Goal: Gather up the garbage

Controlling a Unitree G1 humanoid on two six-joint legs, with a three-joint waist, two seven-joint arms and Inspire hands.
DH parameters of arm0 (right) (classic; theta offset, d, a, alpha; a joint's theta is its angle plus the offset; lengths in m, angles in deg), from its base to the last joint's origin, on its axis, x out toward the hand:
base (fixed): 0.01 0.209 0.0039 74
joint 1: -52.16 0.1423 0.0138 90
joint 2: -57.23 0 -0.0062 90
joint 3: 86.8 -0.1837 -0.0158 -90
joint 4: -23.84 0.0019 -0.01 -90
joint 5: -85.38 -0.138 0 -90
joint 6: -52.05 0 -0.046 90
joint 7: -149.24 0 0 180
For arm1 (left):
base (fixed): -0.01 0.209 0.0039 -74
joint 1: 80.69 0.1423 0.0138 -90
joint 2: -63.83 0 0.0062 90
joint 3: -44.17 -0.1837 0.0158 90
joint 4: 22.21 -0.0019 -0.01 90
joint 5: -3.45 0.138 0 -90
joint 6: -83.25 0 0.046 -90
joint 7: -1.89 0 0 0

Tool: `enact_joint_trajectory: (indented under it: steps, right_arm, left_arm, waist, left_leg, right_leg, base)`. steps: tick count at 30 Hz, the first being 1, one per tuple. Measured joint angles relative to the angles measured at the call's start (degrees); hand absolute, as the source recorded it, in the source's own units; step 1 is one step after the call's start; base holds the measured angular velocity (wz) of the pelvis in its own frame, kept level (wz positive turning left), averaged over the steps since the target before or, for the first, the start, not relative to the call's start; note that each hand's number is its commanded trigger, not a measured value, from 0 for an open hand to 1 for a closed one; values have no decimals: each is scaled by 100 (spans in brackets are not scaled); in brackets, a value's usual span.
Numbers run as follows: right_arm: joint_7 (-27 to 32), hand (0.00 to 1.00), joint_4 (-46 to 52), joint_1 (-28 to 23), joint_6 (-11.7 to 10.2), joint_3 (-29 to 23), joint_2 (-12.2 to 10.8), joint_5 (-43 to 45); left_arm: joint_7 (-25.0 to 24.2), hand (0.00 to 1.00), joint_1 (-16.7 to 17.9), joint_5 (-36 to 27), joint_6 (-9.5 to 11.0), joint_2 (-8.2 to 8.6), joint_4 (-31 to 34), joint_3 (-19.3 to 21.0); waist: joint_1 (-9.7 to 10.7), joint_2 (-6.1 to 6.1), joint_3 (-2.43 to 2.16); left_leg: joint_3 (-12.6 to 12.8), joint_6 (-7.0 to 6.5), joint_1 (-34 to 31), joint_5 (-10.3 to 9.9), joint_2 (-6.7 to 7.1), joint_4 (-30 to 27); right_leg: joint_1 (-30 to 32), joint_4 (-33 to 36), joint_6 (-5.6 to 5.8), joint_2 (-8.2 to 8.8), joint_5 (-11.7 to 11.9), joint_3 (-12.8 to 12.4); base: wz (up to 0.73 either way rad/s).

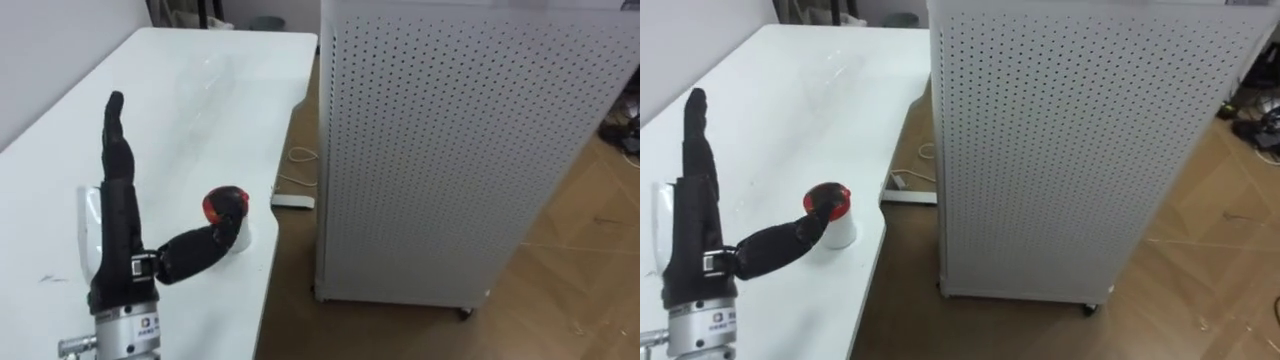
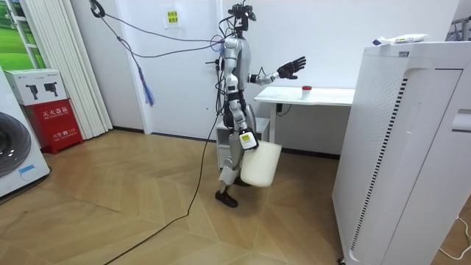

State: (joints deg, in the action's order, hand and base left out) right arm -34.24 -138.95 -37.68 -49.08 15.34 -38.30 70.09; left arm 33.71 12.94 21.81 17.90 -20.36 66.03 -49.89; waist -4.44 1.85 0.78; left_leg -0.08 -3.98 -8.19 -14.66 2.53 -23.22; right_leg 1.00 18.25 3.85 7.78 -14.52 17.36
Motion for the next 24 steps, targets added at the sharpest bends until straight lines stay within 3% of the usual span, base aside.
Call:
enact_joint_trajectory:
  steps: [16,24]
  right_arm:
    - [-359,100,32,30,70,30,31,212]
    - [-346,100,87,-7,68,6,25,238]
  left_arm:
    - [-477,0,332,-302,-216,6,-208,-130]
    - [-502,0,375,-319,-224,7,-559,-186]
  waist:
    - [-30,117,-13]
    - [110,119,-12]
  left_leg:
    - [-48,48,205,31,7,251]
    - [-35,48,200,31,5,256]
  right_leg:
    - [-215,-273,-4,-37,3,67]
    - [-214,-241,-8,-31,15,91]
  base:
    - [1]
    - [2]
